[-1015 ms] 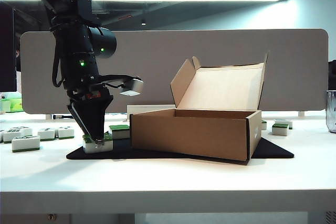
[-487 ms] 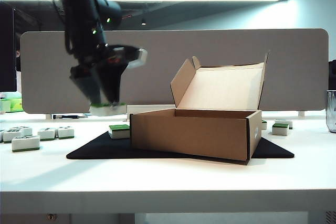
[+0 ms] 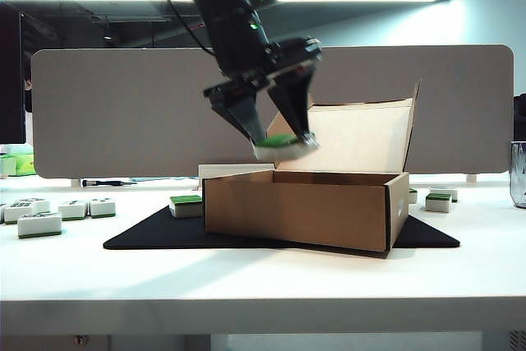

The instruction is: Pick up four mahjong tiles and put them into the paper box.

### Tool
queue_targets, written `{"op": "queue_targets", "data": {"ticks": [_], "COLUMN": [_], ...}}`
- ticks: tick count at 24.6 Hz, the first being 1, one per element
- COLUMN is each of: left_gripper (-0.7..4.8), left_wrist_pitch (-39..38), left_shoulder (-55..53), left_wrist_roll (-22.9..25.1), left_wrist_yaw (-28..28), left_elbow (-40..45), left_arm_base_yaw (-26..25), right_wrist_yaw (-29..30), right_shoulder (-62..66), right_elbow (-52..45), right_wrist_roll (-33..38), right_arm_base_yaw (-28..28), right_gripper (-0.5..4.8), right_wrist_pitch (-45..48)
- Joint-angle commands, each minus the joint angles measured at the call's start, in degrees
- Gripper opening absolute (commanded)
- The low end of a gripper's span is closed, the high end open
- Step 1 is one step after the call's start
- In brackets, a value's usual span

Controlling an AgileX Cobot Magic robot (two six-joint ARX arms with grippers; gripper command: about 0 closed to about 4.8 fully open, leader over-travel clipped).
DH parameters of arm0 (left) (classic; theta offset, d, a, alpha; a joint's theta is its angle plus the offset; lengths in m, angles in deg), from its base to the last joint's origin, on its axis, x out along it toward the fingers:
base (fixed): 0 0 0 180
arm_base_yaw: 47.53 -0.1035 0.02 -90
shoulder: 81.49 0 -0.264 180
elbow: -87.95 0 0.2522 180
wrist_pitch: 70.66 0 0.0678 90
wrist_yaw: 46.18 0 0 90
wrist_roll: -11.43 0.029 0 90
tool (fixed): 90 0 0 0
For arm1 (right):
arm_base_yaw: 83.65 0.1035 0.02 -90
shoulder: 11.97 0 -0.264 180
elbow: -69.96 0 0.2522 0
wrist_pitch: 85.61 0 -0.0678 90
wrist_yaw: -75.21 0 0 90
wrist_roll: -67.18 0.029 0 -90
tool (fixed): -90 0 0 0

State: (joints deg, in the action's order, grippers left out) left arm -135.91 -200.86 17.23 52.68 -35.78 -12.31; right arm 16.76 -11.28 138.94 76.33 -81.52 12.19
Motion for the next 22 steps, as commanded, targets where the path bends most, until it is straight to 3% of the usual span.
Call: {"op": "queue_targets", "data": {"ticks": [1,3,13,22], "left_gripper": [2.68,2.68,2.69,3.46], "left_wrist_pitch": [0.81,0.74,0.79,0.57], "left_shoulder": [-2.21,-3.8,-7.8,-8.63], "left_wrist_roll": [-5.57,-8.07,-8.31,-8.39], "left_wrist_yaw": [-1.6,-1.6,-1.55,-1.55], "left_elbow": [-0.15,-0.17,-0.15,-0.15], "left_arm_base_yaw": [0.24,0.17,0.17,0.15], "right_wrist_yaw": [0.07,0.07,0.07,0.07], "right_shoulder": [-0.7,-0.7,-0.7,-0.7], "right_elbow": [0.15,0.15,0.15,0.15], "right_wrist_roll": [-0.22,-0.22,-0.46,-0.5], "right_arm_base_yaw": [0.02,0.02,0.02,0.02], "right_gripper": [-0.01,-0.01,-0.01,-0.01], "right_wrist_pitch": [0.57,0.57,0.57,0.57]}}
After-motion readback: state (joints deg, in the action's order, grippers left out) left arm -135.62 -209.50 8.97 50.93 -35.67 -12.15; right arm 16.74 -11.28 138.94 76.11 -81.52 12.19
